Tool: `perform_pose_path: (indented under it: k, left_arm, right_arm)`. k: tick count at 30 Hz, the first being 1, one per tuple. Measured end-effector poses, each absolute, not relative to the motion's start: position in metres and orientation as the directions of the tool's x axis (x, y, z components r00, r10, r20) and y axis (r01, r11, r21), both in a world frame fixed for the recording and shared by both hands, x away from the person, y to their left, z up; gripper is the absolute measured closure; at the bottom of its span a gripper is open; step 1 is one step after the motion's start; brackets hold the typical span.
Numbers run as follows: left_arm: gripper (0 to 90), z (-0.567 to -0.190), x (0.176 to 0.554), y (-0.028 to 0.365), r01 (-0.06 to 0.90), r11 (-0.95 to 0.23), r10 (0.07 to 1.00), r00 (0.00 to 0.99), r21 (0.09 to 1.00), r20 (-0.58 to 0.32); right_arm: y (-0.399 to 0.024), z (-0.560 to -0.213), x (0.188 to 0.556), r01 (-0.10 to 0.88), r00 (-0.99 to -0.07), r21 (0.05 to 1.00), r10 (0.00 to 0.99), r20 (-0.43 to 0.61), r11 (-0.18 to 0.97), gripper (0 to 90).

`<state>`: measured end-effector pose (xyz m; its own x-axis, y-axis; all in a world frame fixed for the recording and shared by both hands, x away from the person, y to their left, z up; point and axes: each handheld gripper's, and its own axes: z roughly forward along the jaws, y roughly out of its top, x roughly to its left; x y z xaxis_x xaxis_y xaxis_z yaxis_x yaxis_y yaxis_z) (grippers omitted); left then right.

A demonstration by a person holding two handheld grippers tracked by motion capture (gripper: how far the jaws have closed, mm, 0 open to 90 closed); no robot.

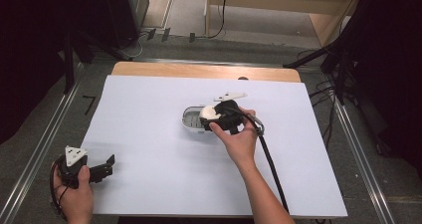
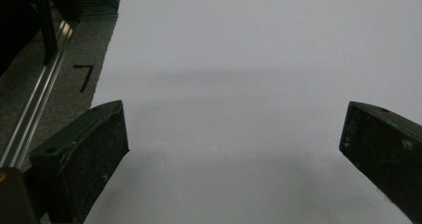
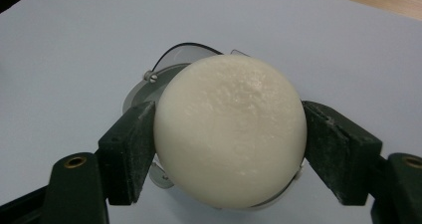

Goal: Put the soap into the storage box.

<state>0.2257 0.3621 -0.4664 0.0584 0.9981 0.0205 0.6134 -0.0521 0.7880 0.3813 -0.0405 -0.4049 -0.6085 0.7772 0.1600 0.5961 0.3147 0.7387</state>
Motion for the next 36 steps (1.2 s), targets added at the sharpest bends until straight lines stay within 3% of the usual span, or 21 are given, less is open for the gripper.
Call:
perform_pose_path:
  k: [25, 36]
  left_arm:
    - [0.0, -0.466, 0.226, 0.362, 0.62, -0.058, 0.998, 0.058, 0.782, 0.027]
    - [0.0, -0.466, 0.226, 0.362, 0.618, -0.054, 0.998, 0.053, 0.785, 0.027]
  right_arm:
    - [-0.021, -0.426, 0.394, 0.639, -0.584, 0.692, 0.797, 0.152, 0.336, 25.7]
    - [-0.025, -0.418, 0.39, 0.61, -0.581, 0.736, 0.798, 0.161, 0.295, 24.2]
